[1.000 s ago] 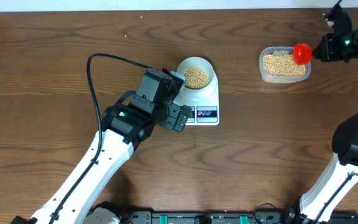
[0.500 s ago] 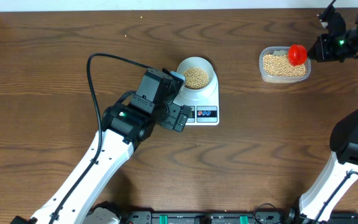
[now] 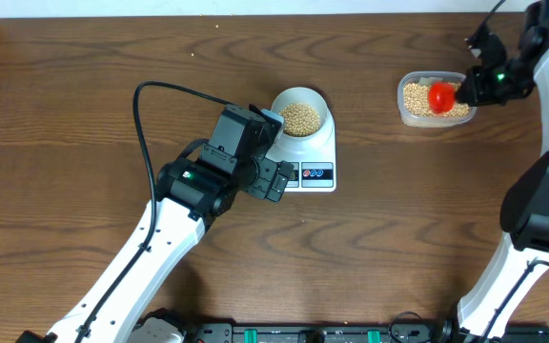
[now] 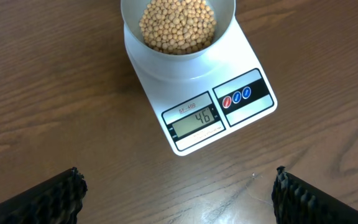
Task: Scoop item into bowl and weigh 50g on scale
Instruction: 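Lower the scoop into the tub and drag it through the soybeans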
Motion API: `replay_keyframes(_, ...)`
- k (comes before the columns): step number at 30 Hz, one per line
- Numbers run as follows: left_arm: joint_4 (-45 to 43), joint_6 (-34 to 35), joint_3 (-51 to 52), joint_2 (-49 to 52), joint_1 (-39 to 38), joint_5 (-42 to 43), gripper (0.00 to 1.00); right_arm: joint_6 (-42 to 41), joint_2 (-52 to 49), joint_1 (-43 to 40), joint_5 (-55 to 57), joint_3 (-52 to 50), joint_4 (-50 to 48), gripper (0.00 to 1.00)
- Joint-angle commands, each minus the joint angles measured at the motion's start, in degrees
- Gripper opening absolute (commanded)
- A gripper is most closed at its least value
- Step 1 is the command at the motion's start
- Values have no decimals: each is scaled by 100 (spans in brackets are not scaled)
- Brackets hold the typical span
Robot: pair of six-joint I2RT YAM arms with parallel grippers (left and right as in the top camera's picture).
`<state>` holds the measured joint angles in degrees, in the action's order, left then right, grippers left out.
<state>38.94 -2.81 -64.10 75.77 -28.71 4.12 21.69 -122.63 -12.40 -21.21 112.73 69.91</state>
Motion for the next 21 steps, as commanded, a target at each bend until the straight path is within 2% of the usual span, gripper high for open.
replay_keyframes(1,9,11,2,44,20,-72,98,-46,-44,144,9,-203,-39,2)
replay_keyframes(11,9,11,2,44,20,-72,98,-46,-44,382,-35,-267,-52,1)
replay_keyframes(21,9,11,2,44,20,-74,98,-22,-42,-17,-72,-181,-98,1)
